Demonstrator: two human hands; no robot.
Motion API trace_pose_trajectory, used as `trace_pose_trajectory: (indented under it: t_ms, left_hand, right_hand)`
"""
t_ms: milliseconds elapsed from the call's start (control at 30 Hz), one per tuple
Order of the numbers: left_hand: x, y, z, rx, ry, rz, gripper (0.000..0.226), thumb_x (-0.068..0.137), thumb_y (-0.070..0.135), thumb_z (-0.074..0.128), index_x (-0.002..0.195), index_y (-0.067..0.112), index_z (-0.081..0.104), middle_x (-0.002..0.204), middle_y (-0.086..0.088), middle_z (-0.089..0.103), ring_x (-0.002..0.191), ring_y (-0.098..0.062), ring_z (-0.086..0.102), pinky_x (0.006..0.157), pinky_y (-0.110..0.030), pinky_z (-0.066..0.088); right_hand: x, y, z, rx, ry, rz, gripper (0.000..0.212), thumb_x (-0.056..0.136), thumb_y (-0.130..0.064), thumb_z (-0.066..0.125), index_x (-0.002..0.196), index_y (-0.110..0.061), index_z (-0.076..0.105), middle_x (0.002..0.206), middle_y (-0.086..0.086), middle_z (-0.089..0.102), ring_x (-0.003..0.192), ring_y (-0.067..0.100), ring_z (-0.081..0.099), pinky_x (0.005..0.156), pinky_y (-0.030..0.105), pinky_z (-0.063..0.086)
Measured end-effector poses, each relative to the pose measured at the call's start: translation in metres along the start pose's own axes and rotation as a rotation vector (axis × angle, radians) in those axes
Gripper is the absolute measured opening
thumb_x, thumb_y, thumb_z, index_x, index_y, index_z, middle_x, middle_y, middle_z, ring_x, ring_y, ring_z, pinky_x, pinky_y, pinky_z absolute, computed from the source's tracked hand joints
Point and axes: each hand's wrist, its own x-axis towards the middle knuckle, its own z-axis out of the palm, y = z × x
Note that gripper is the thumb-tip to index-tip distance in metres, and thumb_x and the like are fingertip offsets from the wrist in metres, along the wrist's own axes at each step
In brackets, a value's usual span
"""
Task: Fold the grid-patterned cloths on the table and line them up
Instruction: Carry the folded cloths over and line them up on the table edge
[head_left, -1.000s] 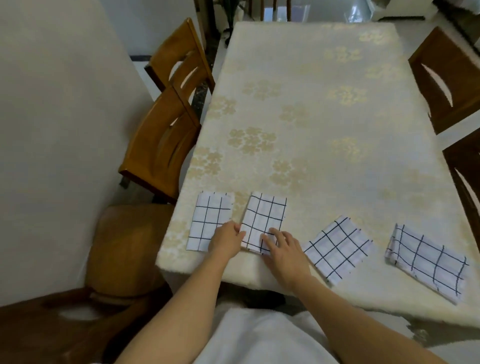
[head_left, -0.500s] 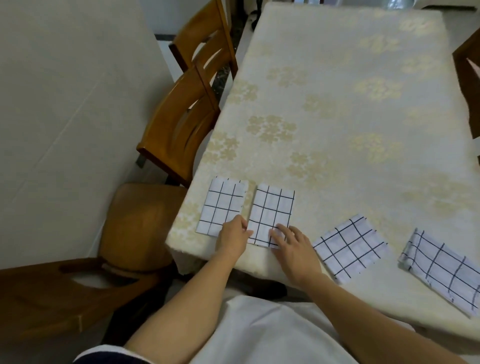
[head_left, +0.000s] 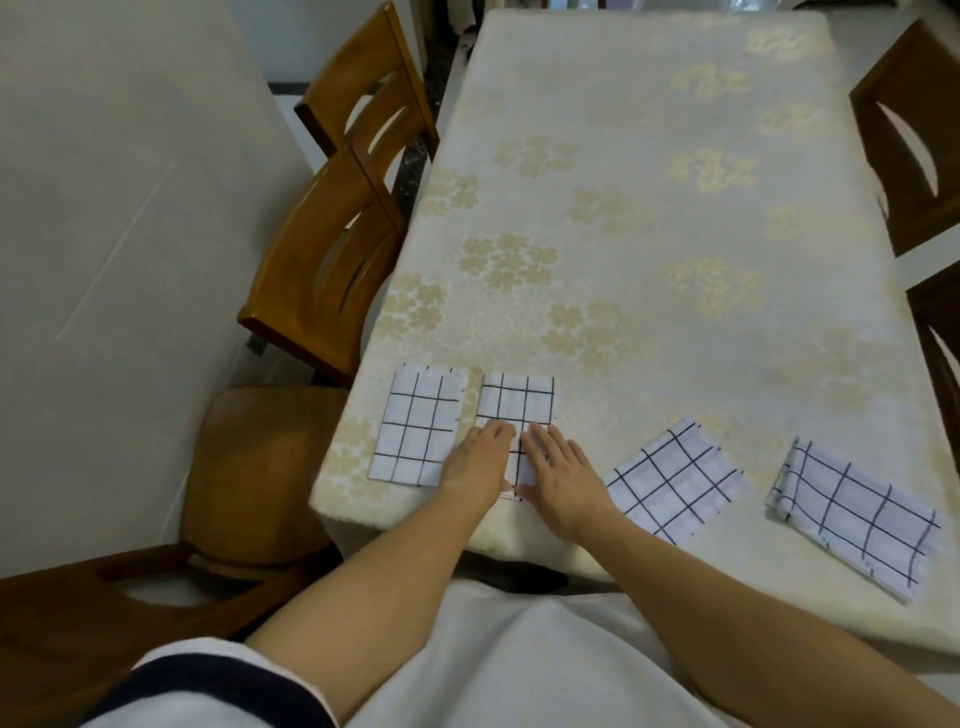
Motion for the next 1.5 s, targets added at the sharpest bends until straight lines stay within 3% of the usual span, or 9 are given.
trace_pose_trajectory:
  t_ms: [233, 433, 533, 667, 833, 967, 1133, 1333, 1500]
  left_hand:
    - [0.013, 0.051, -0.008, 0.105, 0.036, 0.126, 0.061, 0.093, 0.02, 0.07, 0.147, 0.018, 0.041, 0.145, -0.008, 0.043, 0.131, -0.028, 0.045, 0.104, -0.039, 0.044]
    - [0.025, 0.115, 0.011, -0.097, -0.156, 0.219, 0.051, 0.099, 0.033, 0.063, 0.143, 0.014, 0.044, 0.138, -0.011, 0.051, 0.123, -0.03, 0.055, 0.098, -0.042, 0.048]
    - [0.028, 0.122, 0.019, -0.059, -0.143, 0.16, 0.04, 0.1, 0.033, 0.059, 0.131, 0.014, 0.042, 0.122, -0.013, 0.057, 0.107, -0.034, 0.06, 0.084, -0.042, 0.051]
    - [0.028, 0.127, 0.022, -0.074, -0.188, 0.102, 0.024, 0.1, 0.034, 0.056, 0.112, 0.015, 0.059, 0.111, -0.01, 0.065, 0.098, -0.03, 0.064, 0.086, -0.04, 0.055]
    - [0.025, 0.111, 0.019, -0.138, -0.127, 0.045, 0.023, 0.1, 0.033, 0.057, 0.1, 0.011, 0.066, 0.098, -0.008, 0.067, 0.089, -0.028, 0.066, 0.08, -0.039, 0.057]
    - [0.019, 0.093, 0.016, -0.156, -0.072, 0.01, 0.027, 0.101, 0.035, 0.058, 0.115, 0.012, 0.06, 0.11, -0.009, 0.066, 0.097, -0.028, 0.064, 0.081, -0.039, 0.055]
    - [0.007, 0.078, 0.01, -0.16, -0.062, 0.016, 0.042, 0.099, 0.027, 0.063, 0.134, 0.017, 0.041, 0.104, -0.012, 0.064, 0.089, -0.029, 0.065, 0.077, -0.043, 0.056]
    - [0.004, 0.072, 0.01, -0.188, -0.044, 0.019, 0.077, 0.098, 0.023, 0.064, 0.154, 0.041, 0.015, 0.098, -0.012, 0.068, 0.085, -0.03, 0.067, 0.073, -0.041, 0.057]
    - [0.005, 0.071, 0.013, -0.281, -0.081, 0.002, 0.062, 0.097, 0.024, 0.065, 0.147, 0.04, 0.034, 0.094, -0.008, 0.066, 0.079, -0.024, 0.066, 0.076, -0.043, 0.06]
  right_hand:
    - [-0.035, 0.028, -0.023, 0.166, 0.306, 0.189, 0.06, 0.095, -0.037, 0.06, 0.148, -0.016, 0.042, 0.149, 0.013, 0.042, 0.132, 0.032, 0.045, 0.109, 0.043, 0.038]
    - [-0.1, 0.063, 0.013, 0.159, 0.314, 0.584, 0.071, 0.088, -0.051, 0.063, 0.146, -0.015, 0.045, 0.151, 0.021, 0.039, 0.136, 0.042, 0.038, 0.11, 0.053, 0.034]
    - [-0.114, 0.062, 0.022, 0.181, 0.19, 0.627, 0.077, 0.094, -0.056, 0.051, 0.156, -0.021, 0.022, 0.163, 0.016, 0.013, 0.149, 0.04, 0.012, 0.119, 0.05, 0.018]
    - [-0.119, 0.07, 0.02, 0.219, 0.192, 0.574, 0.073, 0.1, -0.052, 0.044, 0.158, -0.024, 0.011, 0.166, 0.01, -0.003, 0.152, 0.034, -0.003, 0.122, 0.042, 0.009]
    - [-0.111, 0.068, 0.017, 0.151, 0.259, 0.519, 0.061, 0.102, -0.038, 0.047, 0.156, -0.023, 0.022, 0.165, 0.015, 0.008, 0.152, 0.037, 0.005, 0.122, 0.044, 0.01]
    - [-0.095, 0.062, 0.014, 0.145, 0.21, 0.448, 0.056, 0.101, -0.025, 0.048, 0.154, -0.023, 0.03, 0.164, 0.015, 0.017, 0.151, 0.038, 0.012, 0.12, 0.045, 0.021]
    - [-0.078, 0.054, 0.019, 0.061, 0.184, 0.373, 0.066, 0.073, -0.017, 0.083, 0.134, -0.015, 0.059, 0.142, 0.021, 0.053, 0.129, 0.051, 0.048, 0.1, 0.053, 0.047]
    - [-0.074, 0.055, 0.022, 0.011, 0.197, 0.338, 0.064, 0.077, -0.014, 0.077, 0.137, -0.014, 0.055, 0.143, 0.022, 0.051, 0.132, 0.051, 0.045, 0.104, 0.053, 0.044]
    - [-0.075, 0.061, 0.021, 0.046, 0.233, 0.293, 0.062, 0.079, -0.015, 0.077, 0.137, -0.013, 0.055, 0.143, 0.024, 0.05, 0.132, 0.049, 0.045, 0.101, 0.055, 0.048]
